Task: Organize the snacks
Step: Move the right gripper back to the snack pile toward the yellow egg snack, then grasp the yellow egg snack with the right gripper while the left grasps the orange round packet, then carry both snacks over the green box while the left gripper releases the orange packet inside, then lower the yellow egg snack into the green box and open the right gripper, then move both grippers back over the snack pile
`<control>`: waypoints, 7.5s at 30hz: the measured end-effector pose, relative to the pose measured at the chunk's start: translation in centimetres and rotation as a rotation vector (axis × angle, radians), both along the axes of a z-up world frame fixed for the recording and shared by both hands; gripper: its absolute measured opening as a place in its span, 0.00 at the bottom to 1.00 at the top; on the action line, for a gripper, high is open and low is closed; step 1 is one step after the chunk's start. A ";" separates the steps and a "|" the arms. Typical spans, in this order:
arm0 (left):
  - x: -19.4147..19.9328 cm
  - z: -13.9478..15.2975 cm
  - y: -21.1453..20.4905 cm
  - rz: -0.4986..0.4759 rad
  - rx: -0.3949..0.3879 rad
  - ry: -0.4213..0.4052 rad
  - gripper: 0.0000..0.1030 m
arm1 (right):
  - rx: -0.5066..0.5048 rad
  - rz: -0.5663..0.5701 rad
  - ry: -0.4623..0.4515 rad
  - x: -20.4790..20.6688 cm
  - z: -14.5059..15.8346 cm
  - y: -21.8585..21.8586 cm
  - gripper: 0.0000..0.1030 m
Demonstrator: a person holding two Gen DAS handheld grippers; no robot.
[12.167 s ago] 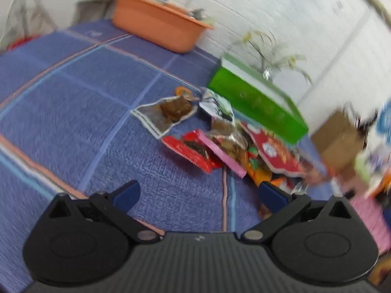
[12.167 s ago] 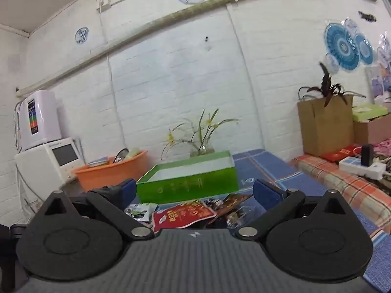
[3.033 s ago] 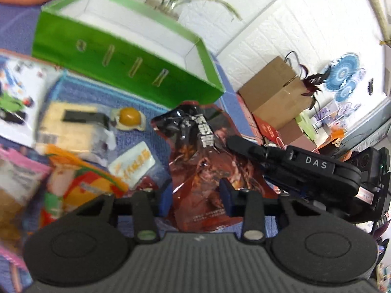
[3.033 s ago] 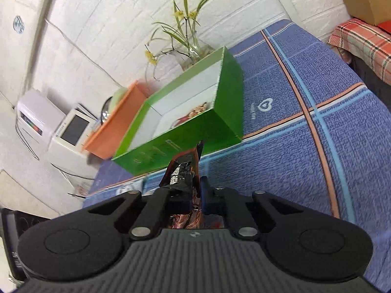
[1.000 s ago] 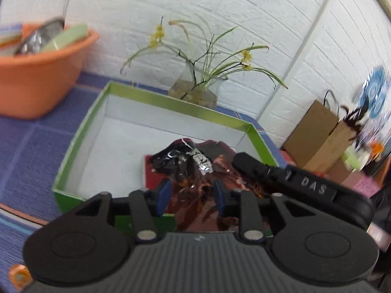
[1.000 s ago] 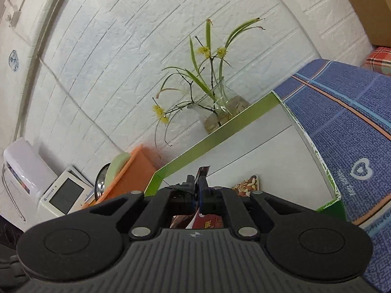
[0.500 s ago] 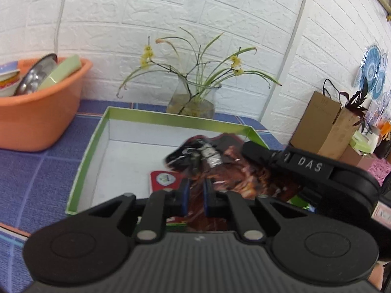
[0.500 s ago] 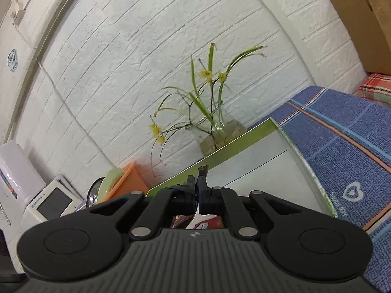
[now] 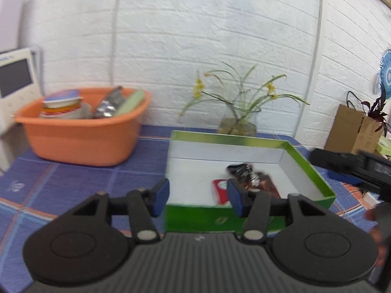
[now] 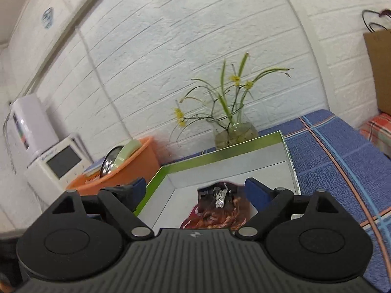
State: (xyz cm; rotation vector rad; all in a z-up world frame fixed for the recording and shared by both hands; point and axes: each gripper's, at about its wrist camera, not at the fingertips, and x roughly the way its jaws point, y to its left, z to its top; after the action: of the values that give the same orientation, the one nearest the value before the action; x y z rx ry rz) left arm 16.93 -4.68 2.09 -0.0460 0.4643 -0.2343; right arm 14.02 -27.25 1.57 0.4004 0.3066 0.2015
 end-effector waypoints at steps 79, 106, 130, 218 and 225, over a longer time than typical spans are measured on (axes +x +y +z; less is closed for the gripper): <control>-2.8 -9.0 5.2 -0.280 0.066 0.179 0.30 | -0.365 0.221 0.149 -5.7 -5.1 4.1 0.51; -9.2 1.0 0.0 -0.060 0.063 -0.111 0.31 | -0.325 0.097 -0.037 -11.1 2.4 7.2 0.51; 10.3 -3.4 -8.1 -0.056 0.149 0.061 0.31 | -0.203 -0.086 0.196 6.5 -0.7 2.6 0.51; -20.7 -7.4 8.5 0.175 0.146 0.059 0.81 | -0.061 0.120 0.119 -23.4 -6.3 4.6 0.53; -19.2 -6.8 8.0 0.150 0.193 0.038 0.81 | -0.359 -0.115 0.104 -21.8 -4.9 3.6 1.00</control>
State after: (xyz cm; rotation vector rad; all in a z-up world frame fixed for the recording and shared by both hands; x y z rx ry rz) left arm -2.27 3.36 -4.68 0.1036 0.5167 -0.0402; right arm -7.74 -23.69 -3.31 0.0726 0.4126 0.0114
